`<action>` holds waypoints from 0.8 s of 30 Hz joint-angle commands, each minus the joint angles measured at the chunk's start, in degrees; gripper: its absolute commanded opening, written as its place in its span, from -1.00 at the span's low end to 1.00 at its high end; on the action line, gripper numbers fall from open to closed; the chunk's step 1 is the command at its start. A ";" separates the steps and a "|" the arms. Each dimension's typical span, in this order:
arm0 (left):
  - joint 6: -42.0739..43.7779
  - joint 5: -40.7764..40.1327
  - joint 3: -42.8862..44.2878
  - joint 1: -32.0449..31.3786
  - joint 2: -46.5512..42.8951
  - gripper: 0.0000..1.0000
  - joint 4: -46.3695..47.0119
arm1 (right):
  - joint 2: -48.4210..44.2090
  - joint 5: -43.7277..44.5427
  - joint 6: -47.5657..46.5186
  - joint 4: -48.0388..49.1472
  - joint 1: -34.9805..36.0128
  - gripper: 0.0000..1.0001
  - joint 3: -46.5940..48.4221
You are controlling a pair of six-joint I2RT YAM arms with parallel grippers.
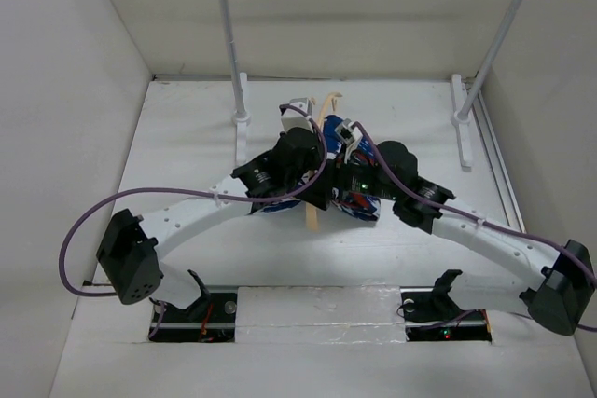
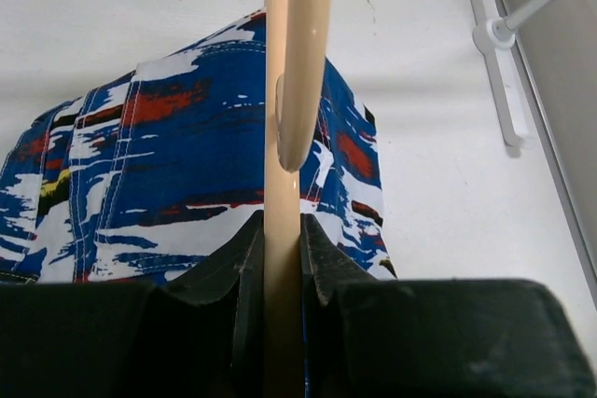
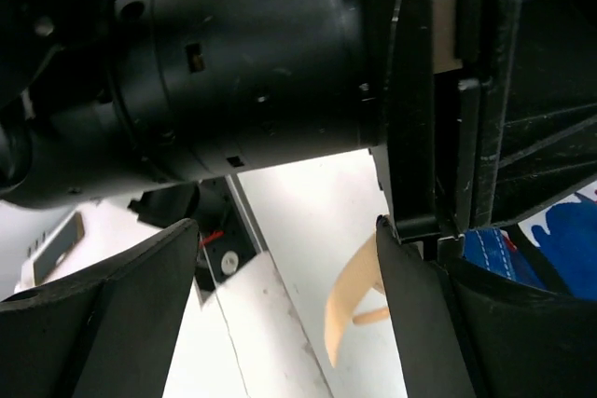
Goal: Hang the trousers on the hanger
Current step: Place the trousers on the hanger, then place the hanger at the clothesline.
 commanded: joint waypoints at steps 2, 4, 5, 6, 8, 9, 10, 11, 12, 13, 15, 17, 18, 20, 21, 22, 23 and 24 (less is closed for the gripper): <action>-1.10 0.43 3.02 -1.15 -5.58 -1.00 6.93 | 2.49 9.61 2.04 7.02 -0.20 0.64 -0.86; -1.37 0.43 2.49 -1.15 -6.19 -1.00 6.50 | 2.84 11.27 2.48 6.67 1.11 0.64 -0.94; -1.37 0.34 2.23 -1.15 -6.72 -1.00 6.49 | 2.58 12.94 3.18 6.40 1.11 0.61 -1.03; -1.28 0.17 2.05 -1.15 -6.90 -1.00 6.32 | 2.23 13.91 3.36 6.23 1.98 0.58 -1.03; -1.02 -0.44 1.79 -1.15 -7.16 -1.00 6.06 | -0.13 18.02 2.66 4.04 3.83 0.54 -0.77; -1.01 -0.62 1.61 -1.15 -7.25 -1.00 5.88 | -1.10 18.92 2.40 2.90 3.84 0.54 -0.60; -0.75 -0.89 1.35 -1.15 -7.43 -1.00 5.88 | -2.07 19.80 2.05 1.06 4.71 0.54 -0.59; -0.75 -0.89 1.26 -1.15 -7.51 -1.00 5.97 | -4.17 22.16 1.61 0.08 5.76 0.52 -0.85; -0.75 -0.97 1.26 -1.15 -7.52 -1.00 6.05 | -5.32 23.14 1.60 -0.53 5.77 0.52 -1.21; -0.58 -0.80 1.34 -1.15 -7.60 -1.00 5.97 | -6.37 23.58 1.43 -1.32 6.47 0.52 -1.82; -0.49 -0.80 1.43 -1.15 -7.52 -1.00 6.05 | -8.40 24.11 2.57 -2.21 6.48 0.52 -3.49; -0.58 -0.63 1.61 -1.15 -7.34 -1.00 6.14 | -9.11 24.73 3.44 -2.04 6.48 0.52 -5.15; -0.58 -0.62 1.61 -1.15 -7.25 -1.00 6.23 | -8.94 25.08 3.71 -2.04 6.48 0.52 -5.34; -1.10 -0.27 1.79 -1.15 -7.08 -1.00 6.49 | -7.97 24.47 3.36 0.76 6.48 0.52 -5.78; -1.28 -0.19 1.79 -1.15 -7.16 -1.00 6.58 | -5.79 23.34 3.36 1.73 6.48 0.52 -5.17; -1.37 -0.01 1.79 -1.15 -7.16 -1.00 6.58 | -2.64 18.19 2.23 4.96 5.78 0.52 -3.60; -1.37 -0.01 1.79 -1.15 -7.08 -1.00 6.58 | -2.61 18.14 1.61 5.00 5.77 0.52 -3.58; -1.54 -0.01 1.79 -1.15 -7.16 -1.00 6.76 | 0.61 17.27 1.26 5.43 5.77 0.52 -1.58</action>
